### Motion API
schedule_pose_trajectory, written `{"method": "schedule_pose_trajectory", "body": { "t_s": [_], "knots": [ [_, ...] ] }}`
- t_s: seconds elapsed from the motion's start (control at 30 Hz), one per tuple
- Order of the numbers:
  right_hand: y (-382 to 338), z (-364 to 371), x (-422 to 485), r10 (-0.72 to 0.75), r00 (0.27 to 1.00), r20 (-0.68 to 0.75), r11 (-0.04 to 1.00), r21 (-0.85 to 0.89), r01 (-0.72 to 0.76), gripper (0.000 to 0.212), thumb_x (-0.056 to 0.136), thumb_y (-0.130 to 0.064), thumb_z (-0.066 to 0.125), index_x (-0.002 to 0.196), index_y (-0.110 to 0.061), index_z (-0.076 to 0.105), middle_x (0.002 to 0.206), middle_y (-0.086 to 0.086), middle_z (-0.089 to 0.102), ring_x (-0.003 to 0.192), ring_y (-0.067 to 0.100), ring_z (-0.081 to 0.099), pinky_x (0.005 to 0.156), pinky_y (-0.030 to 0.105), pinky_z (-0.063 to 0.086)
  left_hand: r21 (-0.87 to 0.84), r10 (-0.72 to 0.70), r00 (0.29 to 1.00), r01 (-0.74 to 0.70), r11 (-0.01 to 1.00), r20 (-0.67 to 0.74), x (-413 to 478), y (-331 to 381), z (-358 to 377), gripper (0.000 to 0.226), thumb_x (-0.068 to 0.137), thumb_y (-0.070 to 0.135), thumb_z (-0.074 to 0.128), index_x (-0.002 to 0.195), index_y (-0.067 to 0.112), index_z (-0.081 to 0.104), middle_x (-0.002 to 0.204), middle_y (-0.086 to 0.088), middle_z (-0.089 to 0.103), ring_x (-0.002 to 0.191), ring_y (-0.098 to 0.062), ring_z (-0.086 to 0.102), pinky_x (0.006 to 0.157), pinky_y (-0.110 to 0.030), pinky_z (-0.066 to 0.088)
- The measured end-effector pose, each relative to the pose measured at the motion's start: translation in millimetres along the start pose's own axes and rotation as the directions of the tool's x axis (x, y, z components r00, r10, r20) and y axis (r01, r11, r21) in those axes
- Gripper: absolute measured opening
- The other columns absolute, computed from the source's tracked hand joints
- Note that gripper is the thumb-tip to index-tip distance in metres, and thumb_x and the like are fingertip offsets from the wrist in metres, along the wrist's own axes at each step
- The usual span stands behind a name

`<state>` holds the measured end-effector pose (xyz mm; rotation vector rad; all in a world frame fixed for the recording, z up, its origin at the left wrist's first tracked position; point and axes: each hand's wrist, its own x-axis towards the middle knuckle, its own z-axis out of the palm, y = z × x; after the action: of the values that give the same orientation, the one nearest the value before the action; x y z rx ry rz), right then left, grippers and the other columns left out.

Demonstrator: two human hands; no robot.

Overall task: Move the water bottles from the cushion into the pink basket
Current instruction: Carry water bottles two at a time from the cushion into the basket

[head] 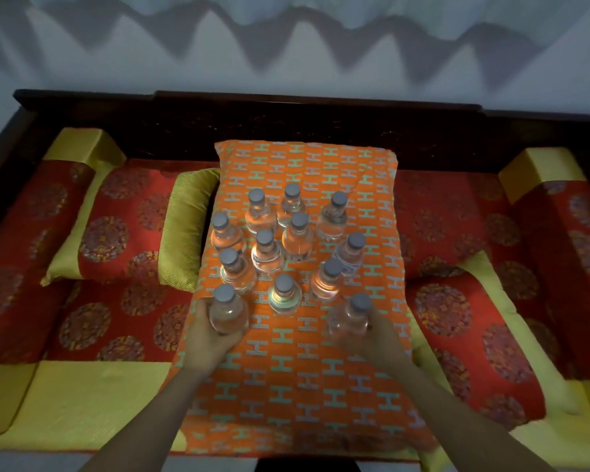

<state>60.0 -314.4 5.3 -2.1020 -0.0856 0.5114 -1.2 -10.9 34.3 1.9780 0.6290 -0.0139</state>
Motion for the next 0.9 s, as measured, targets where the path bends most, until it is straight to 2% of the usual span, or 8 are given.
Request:
{"method": "schedule_pose_trajectory", "body": {
  "t_s": [0.1, 0.23, 0.33, 0.43, 0.53, 0.67, 0.8, 0.9],
  "knots": [
    [-17, -17, -10, -0.023, 0.996, -0.083, 0.994, 0.105, 0.032, 0.056, 0.064, -0.057, 0.081, 0.112, -0.044, 0.057, 0.101, -0.021, 0.07, 0.089, -0.002, 0.068, 0.066, 0.011, 0.052, -0.081, 0.06, 0.998, -0.057, 0.995, 0.036, -8, 14, -4, 0.077, 0.049, 0.042, 0.083, 0.113, 0.023, 0.044, 0.105, -0.003, 0.064, 0.093, -0.017, 0.064, 0.076, -0.033, 0.051],
    [-39, -47, -24, -0.056, 0.972, -0.229, 0.963, 0.243, 0.113, 0.057, 0.068, -0.051, 0.082, 0.119, -0.037, 0.058, 0.107, -0.015, 0.071, 0.096, 0.003, 0.068, 0.07, 0.015, 0.053, -0.216, 0.231, 0.971, -0.211, 0.953, 0.069, -11, 47, -1, 0.062, 0.063, 0.013, 0.087, 0.114, 0.022, 0.052, 0.106, 0.003, 0.064, 0.095, 0.001, 0.062, 0.074, -0.013, 0.05],
    [-48, -69, -41, -0.056, 0.935, -0.35, 0.944, 0.287, 0.164, 0.057, 0.068, -0.041, 0.082, 0.119, -0.03, 0.058, 0.106, -0.015, 0.07, 0.094, 0.001, 0.067, 0.07, 0.012, 0.051, -0.244, 0.301, 0.949, -0.271, 0.931, 0.095, -8, 80, 8, 0.056, 0.064, 0.02, 0.086, 0.11, 0.013, 0.056, 0.097, -0.004, 0.066, 0.089, -0.009, 0.065, 0.073, -0.02, 0.053],
    [-49, -99, -68, 0.003, 0.881, -0.472, 0.958, 0.254, 0.133, 0.05, 0.063, -0.029, 0.085, 0.106, -0.027, 0.061, 0.094, -0.016, 0.071, 0.083, -0.002, 0.067, 0.064, 0.009, 0.048, -0.27, 0.379, 0.912, -0.329, 0.905, 0.156, -8, 117, 29, 0.056, 0.058, 0.028, 0.089, 0.104, 0.019, 0.059, 0.091, 0.009, 0.07, 0.08, 0.002, 0.065, 0.068, -0.01, 0.048],
    [-41, -134, -109, 0.08, 0.806, -0.587, 0.969, 0.237, 0.076, 0.051, 0.061, -0.022, 0.089, 0.101, -0.033, 0.06, 0.093, -0.015, 0.068, 0.081, -0.003, 0.065, 0.067, 0.015, 0.048, -0.265, 0.457, 0.863, -0.399, 0.878, 0.217, -17, 155, 62, 0.05, 0.055, 0.028, 0.089, 0.097, 0.026, 0.061, 0.082, 0.013, 0.071, 0.07, 0.007, 0.064, 0.061, -0.009, 0.047],
    [-23, -179, -177, 0.172, 0.683, -0.71, 0.972, 0.235, -0.001, 0.046, 0.064, -0.018, 0.087, 0.1, -0.032, 0.061, 0.104, 0.003, 0.064, 0.092, 0.018, 0.063, 0.08, 0.038, 0.051, -0.318, 0.532, 0.781, -0.439, 0.84, 0.327, -47, 200, 116, 0.047, 0.052, 0.041, 0.085, 0.092, 0.027, 0.064, 0.077, 0.007, 0.071, 0.065, -0.006, 0.064, 0.06, -0.023, 0.052],
    [5, -233, -256, 0.253, 0.489, -0.835, 0.964, 0.26, -0.054, 0.037, 0.066, -0.026, 0.086, 0.095, -0.023, 0.062, 0.095, 0.01, 0.063, 0.086, 0.027, 0.063, 0.077, 0.043, 0.052, -0.403, 0.607, 0.645, -0.456, 0.794, 0.465, -94, 248, 187, 0.05, 0.059, 0.014, 0.089, 0.103, 0.017, 0.065, 0.079, 0.014, 0.071, 0.07, 0.006, 0.063, 0.062, -0.009, 0.048],
    [30, -275, -308, 0.288, 0.368, -0.884, 0.956, 0.286, -0.062, 0.039, 0.067, -0.027, 0.084, 0.098, -0.018, 0.064, 0.088, 0.013, 0.066, 0.083, 0.031, 0.064, 0.075, 0.042, 0.051, -0.424, 0.646, 0.554, -0.488, 0.763, 0.525, -135, 284, 239, 0.052, 0.056, 0.022, 0.091, 0.101, 0.026, 0.065, 0.084, 0.012, 0.072, 0.076, 0.001, 0.067, 0.066, -0.015, 0.051]
  ]
}}
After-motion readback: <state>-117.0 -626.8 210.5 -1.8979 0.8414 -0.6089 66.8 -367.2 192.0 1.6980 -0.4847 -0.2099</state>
